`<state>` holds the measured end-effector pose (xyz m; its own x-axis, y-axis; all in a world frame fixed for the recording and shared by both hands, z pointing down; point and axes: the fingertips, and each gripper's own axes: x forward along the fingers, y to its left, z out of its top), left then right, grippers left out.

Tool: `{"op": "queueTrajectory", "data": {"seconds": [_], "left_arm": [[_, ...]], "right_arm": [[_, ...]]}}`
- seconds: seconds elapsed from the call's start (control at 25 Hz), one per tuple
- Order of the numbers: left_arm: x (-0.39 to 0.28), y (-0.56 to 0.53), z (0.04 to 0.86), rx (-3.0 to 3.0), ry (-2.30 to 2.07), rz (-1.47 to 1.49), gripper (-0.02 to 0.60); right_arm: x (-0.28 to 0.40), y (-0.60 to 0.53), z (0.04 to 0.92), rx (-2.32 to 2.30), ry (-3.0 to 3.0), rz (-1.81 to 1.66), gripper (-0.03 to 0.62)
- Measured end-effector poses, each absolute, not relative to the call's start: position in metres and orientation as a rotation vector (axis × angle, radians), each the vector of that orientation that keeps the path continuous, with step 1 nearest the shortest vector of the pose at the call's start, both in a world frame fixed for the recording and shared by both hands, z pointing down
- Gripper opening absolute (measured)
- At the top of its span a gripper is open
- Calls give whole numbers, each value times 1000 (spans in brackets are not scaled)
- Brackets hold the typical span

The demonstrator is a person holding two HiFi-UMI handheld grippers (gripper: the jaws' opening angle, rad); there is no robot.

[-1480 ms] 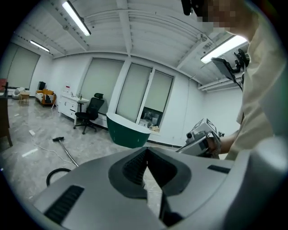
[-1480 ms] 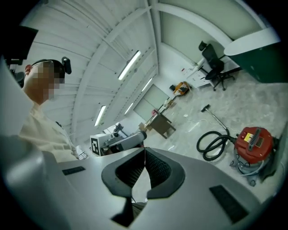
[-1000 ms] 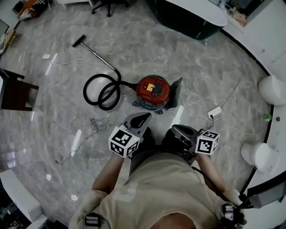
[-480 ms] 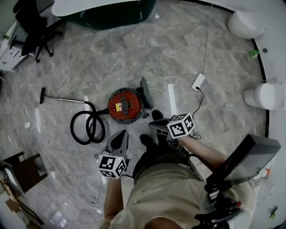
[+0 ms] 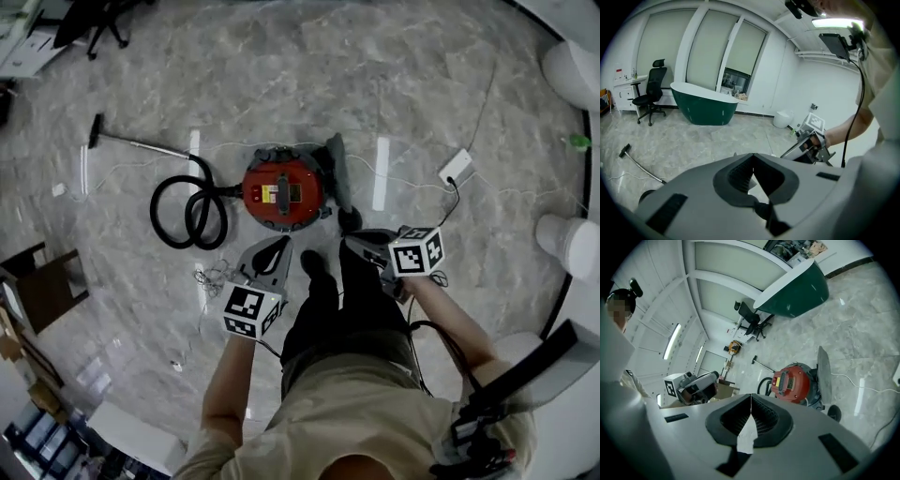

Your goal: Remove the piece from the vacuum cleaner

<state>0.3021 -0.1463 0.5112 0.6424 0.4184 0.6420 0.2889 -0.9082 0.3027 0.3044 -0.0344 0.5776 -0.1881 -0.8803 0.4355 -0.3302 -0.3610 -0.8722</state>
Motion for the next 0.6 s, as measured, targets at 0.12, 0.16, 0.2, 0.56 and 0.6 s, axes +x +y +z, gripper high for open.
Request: {"op": "queueTrajectory", "data": {"seconds": [0.12, 0.16, 0.2, 0.56, 0.6], "left_arm": [[301, -161, 541, 2689, 532, 1132, 5], [298, -168, 549, 2688, 508, 1140, 5], [295, -174, 558, 2686, 483, 1150, 5], [300, -205, 671, 2727, 307, 1202, 5], [301, -205, 683, 2730, 298, 1206, 5]], "right_arm": [[311, -30, 607, -1659, 1376, -1605, 2], [311, -32, 616, -1666, 1376, -1621, 2], [311, -34, 627, -1676, 1381, -1642, 2], [345, -51, 763, -1899, 1455, -1756, 286], [348, -49, 780, -1928, 1437, -1786, 331]]}}
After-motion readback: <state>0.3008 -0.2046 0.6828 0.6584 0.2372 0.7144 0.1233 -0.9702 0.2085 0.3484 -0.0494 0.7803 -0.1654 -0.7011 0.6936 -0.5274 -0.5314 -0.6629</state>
